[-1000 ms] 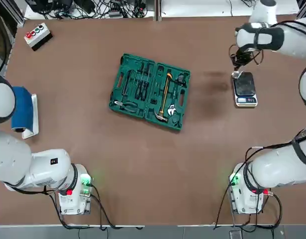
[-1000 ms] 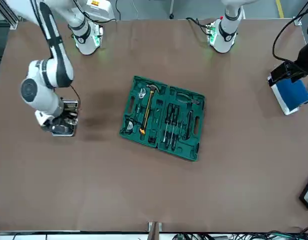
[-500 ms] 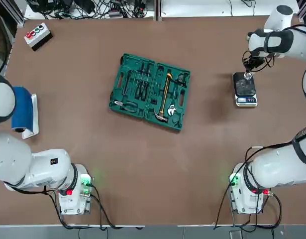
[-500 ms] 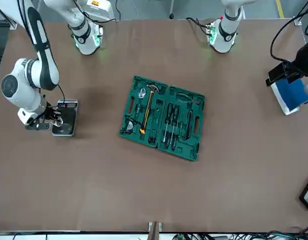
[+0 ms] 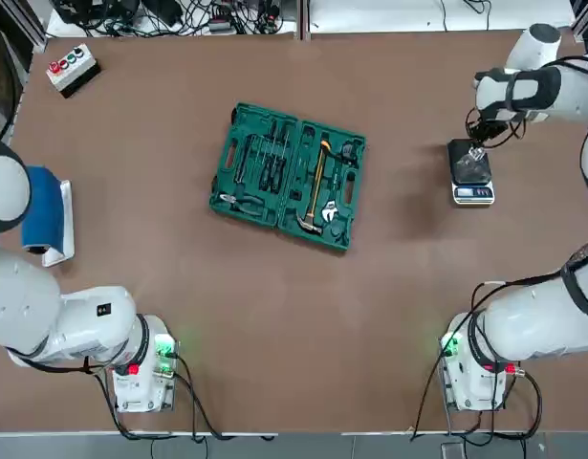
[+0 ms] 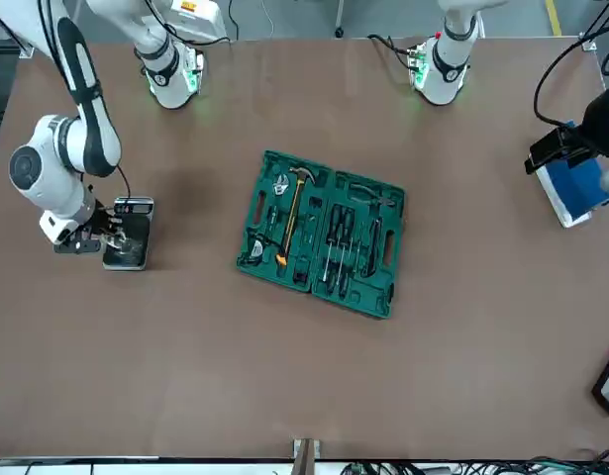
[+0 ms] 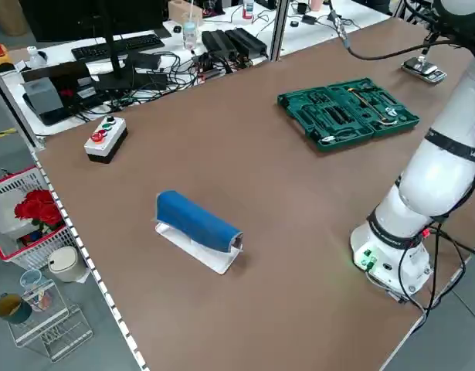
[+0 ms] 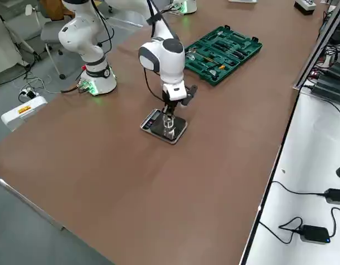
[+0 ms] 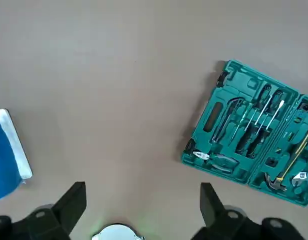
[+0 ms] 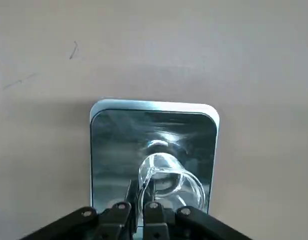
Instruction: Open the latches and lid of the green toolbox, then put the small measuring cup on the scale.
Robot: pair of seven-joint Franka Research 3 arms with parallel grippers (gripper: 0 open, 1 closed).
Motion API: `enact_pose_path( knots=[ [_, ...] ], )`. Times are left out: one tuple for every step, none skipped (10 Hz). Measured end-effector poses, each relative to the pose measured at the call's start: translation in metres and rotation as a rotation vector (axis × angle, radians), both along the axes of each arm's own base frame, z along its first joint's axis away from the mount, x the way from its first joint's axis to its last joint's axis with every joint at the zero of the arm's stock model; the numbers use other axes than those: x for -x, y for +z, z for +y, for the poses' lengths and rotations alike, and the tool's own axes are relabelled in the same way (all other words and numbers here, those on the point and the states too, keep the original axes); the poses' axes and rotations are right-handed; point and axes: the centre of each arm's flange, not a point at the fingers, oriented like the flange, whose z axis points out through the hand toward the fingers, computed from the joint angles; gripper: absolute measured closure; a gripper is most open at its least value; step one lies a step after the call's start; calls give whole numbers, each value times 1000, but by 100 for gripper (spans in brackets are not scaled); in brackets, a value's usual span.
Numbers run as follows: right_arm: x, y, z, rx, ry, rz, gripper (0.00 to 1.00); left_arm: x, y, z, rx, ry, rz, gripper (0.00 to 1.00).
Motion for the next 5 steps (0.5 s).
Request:
enact_pose_path(
  knots=[
    [1, -1, 0, 1, 0, -2, 93, -1, -1, 1, 0, 2, 2, 0],
    [1, -3, 0, 1, 1, -2, 93, -1, -2, 1, 1, 2, 3, 0],
    [2, -4, 0, 2, 1, 0, 93, -1, -2, 1, 1, 2, 4, 0],
    [2, -7, 0, 2, 1, 3, 93, -1, -2, 1, 1, 2, 4, 0],
    [3, -9, 1, 2, 2, 6, 93, -1, -2, 1, 1, 2, 4, 0]
  ],
)
